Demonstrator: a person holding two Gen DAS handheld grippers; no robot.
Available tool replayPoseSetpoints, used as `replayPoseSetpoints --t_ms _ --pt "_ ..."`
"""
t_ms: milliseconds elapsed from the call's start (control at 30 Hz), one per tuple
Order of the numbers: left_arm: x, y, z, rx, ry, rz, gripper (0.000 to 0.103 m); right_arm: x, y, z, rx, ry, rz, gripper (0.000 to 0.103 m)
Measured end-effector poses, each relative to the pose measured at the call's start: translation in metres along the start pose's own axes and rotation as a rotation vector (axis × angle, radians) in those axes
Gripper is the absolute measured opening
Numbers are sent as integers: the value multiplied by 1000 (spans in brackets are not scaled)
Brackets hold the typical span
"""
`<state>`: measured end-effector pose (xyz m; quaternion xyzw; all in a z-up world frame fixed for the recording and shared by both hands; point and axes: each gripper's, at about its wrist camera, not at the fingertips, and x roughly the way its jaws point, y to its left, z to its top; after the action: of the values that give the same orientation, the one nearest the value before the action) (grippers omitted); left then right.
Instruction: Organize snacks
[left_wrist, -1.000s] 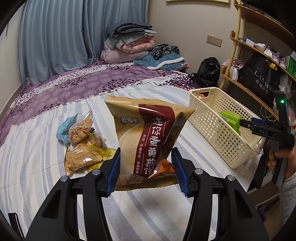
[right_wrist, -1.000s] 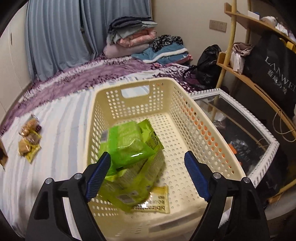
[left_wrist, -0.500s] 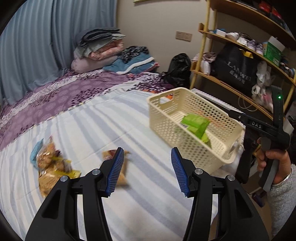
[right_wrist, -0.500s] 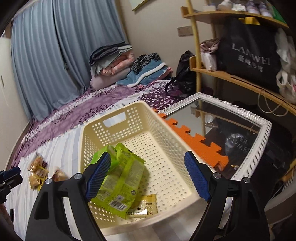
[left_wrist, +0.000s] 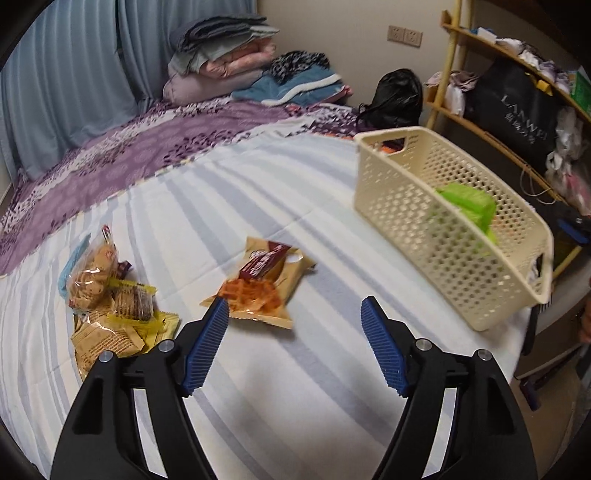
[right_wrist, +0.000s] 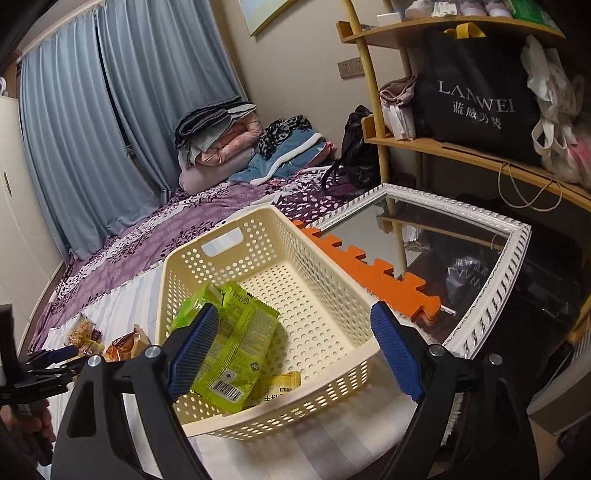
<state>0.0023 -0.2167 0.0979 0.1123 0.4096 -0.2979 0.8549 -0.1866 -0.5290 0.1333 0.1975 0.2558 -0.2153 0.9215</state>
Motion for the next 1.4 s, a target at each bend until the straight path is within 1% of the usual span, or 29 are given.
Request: replayPoseSetpoints --t_ms 33,100,267,333,400,567,733,800,833,867,900,933,1033,1200,1400 --pt "7 5 1 -4 11 5 76 0 0 -2 0 4 0 84" --pt "21 11 3 -5 26 -8 82 0 0 -5 1 13 -2 84" --pt "55 14 13 24 63 -24 84 0 0 -11 8 28 -15 84" --pt "70 14 16 30 79 -24 87 -1 -1 -13 12 34 -22 84" --pt "81 13 19 39 80 -6 90 -1 -1 -15 13 38 -27 84" --pt "107 12 27 60 101 1 90 0 -1 -15 12 46 -39 84" --pt "124 15 25 82 119 26 90 1 0 -13 14 41 -43 84" --pt "125 18 23 63 106 -3 87 2 1 -13 13 40 -41 84" --pt "124 19 23 58 101 -9 78 2 2 -13 12 39 -39 84" --pt "122 18 24 58 94 -16 67 3 2 -13 12 38 -37 84" --pt "121 17 25 62 92 -15 62 3 3 -12 13 38 -35 84" --pt "120 15 26 68 90 -5 61 4 4 -12 14 37 -32 84" --pt "110 9 29 69 68 -16 57 4 4 -12 17 34 -24 84" --pt "85 -3 46 59 16 -27 56 0 1 -13 29 26 -23 84" --pt "36 -38 76 77 -94 -90 56 -7 -6 -13 48 7 -22 84"
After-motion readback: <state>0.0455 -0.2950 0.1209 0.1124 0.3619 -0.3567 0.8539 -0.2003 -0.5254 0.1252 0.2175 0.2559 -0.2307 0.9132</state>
